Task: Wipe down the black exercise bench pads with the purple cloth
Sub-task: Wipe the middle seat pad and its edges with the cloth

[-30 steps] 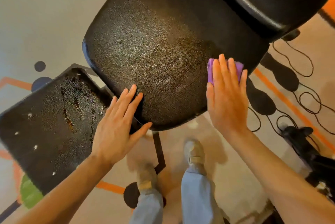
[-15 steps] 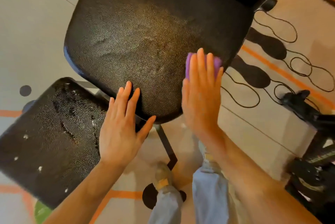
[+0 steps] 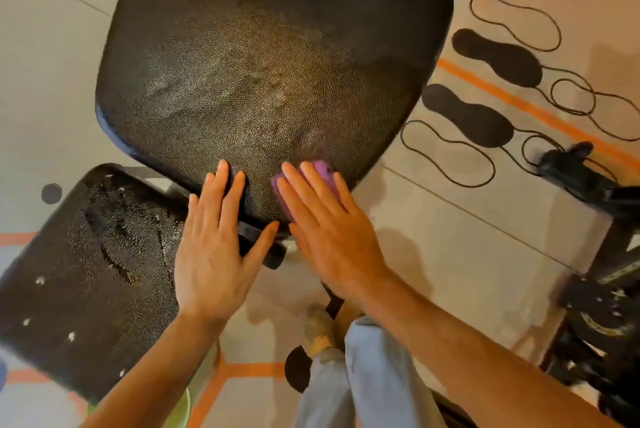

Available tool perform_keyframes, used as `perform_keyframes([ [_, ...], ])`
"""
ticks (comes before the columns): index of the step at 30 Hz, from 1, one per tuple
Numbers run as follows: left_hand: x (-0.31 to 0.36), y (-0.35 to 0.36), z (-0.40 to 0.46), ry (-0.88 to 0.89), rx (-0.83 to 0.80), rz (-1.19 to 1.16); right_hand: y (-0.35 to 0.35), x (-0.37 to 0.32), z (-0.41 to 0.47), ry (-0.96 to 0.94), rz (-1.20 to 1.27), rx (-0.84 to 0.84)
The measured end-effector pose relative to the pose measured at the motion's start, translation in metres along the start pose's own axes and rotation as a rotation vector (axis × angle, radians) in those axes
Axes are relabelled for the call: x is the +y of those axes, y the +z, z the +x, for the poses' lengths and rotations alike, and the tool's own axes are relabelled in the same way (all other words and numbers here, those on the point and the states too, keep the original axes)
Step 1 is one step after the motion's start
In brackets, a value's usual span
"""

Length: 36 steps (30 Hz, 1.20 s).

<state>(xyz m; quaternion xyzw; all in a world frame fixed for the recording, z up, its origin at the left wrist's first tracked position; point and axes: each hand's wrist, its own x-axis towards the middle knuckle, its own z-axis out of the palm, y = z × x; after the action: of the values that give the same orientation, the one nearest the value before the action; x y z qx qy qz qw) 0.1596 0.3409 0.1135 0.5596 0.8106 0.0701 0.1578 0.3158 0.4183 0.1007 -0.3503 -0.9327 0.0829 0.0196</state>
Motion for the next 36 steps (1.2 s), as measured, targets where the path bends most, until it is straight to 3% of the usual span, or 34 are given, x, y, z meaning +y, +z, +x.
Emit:
perform_keyframes([
  [2, -0.001, 0.000, -0.001, -0.009, 0.004, -0.009, -0.005, 0.042, 0.017, -0.119, -0.086, 0.005],
  [5, 0.000, 0.001, 0.000, -0.008, 0.012, -0.024, -0.030, 0.117, 0.071, 0.197, -0.139, 0.108],
  [7, 0.001, 0.002, 0.001, -0.010, 0.006, -0.011, -0.033, 0.111, 0.081, 0.441, -0.072, 0.179],
  [8, 0.002, 0.001, 0.000, -0.017, 0.006, -0.012, -0.025, 0.089, 0.072, 0.466, -0.045, 0.187],
  [11, 0.005, -0.001, 0.003, -0.040, -0.002, -0.011, -0.006, 0.025, 0.023, 0.111, 0.043, 0.089],
  [13, 0.005, -0.002, 0.002, -0.043, -0.014, -0.010, -0.007, 0.043, 0.018, -0.081, 0.033, 0.051],
  [15, 0.006, -0.003, 0.002, -0.051, -0.004, -0.022, -0.015, 0.088, 0.045, -0.021, -0.020, 0.076],
  [18, 0.007, -0.003, 0.004, -0.053, -0.006, -0.010, -0.030, 0.143, 0.093, 0.340, -0.038, 0.231],
  [20, 0.007, -0.001, 0.002, -0.055, 0.000, -0.003, -0.023, 0.128, 0.095, 0.526, 0.040, 0.296],
  [22, 0.008, 0.000, 0.001, -0.079, 0.028, -0.010, -0.009, 0.083, 0.070, 0.519, 0.104, 0.293],
  [25, 0.006, 0.001, 0.001, -0.052, 0.046, -0.028, 0.010, 0.024, 0.024, 0.312, 0.155, 0.259],
  [28, 0.004, 0.001, 0.000, -0.001, 0.050, -0.068, 0.018, 0.026, 0.025, 0.326, 0.169, 0.359],
  [30, 0.001, 0.001, 0.000, 0.007, 0.057, -0.112, 0.017, 0.036, 0.038, 0.476, 0.283, 0.477],
  [32, -0.003, 0.001, 0.000, 0.025, 0.039, -0.165, 0.017, 0.039, 0.048, 0.664, 0.557, 0.653],
  [36, -0.013, -0.004, 0.009, 0.199, -0.033, -0.196, 0.026, -0.004, 0.053, 0.873, 1.005, 0.936],
])
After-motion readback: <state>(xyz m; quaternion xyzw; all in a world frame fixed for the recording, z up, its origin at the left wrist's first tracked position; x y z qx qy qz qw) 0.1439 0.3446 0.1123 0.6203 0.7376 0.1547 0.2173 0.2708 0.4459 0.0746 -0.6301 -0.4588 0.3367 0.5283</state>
